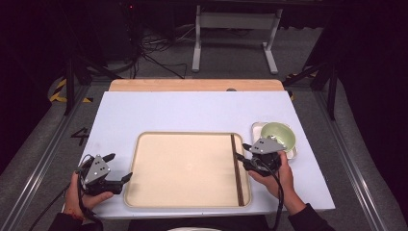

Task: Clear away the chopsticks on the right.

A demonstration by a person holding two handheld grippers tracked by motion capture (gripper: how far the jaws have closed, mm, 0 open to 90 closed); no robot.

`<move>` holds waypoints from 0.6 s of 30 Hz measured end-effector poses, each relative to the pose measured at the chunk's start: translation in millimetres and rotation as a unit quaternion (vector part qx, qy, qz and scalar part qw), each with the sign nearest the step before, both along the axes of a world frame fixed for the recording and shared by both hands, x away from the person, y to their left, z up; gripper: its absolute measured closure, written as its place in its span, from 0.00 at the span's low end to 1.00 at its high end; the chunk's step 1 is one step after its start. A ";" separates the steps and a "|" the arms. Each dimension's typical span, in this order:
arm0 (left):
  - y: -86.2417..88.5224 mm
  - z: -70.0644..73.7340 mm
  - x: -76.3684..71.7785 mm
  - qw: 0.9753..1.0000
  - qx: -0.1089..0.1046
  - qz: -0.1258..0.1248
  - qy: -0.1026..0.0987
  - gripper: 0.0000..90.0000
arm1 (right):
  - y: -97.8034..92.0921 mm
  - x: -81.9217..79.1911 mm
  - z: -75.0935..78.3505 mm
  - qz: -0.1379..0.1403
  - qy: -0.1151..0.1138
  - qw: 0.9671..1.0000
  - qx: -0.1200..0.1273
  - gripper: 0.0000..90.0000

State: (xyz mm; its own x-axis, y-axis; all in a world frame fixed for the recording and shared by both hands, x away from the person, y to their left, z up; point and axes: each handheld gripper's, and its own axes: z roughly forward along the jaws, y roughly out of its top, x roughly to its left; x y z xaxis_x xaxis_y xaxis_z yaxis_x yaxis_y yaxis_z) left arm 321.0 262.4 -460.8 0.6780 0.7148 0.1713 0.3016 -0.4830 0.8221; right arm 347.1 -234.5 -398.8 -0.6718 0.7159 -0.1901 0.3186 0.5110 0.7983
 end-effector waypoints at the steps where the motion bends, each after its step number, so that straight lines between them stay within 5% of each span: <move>1: -0.1 -0.3 0.4 1.000 -0.001 -0.002 0.000 0.14 | -1.6 -1.0 1.8 -0.001 -0.001 1.000 0.001 0.62; 18: 2.5 1.2 -3.9 1.000 -0.010 -0.005 -0.006 0.14 | -55.7 -3.5 27.2 -0.093 -0.011 0.995 0.015 0.44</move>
State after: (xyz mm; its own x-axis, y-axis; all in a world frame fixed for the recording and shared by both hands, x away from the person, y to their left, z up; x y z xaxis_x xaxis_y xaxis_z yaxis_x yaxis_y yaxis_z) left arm 317.1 264.9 -459.6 0.6828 0.7116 0.1656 0.2868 -0.4696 0.8350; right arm 343.6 -290.3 -371.6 -0.5230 0.8331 -0.1801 0.3885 0.4211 0.8196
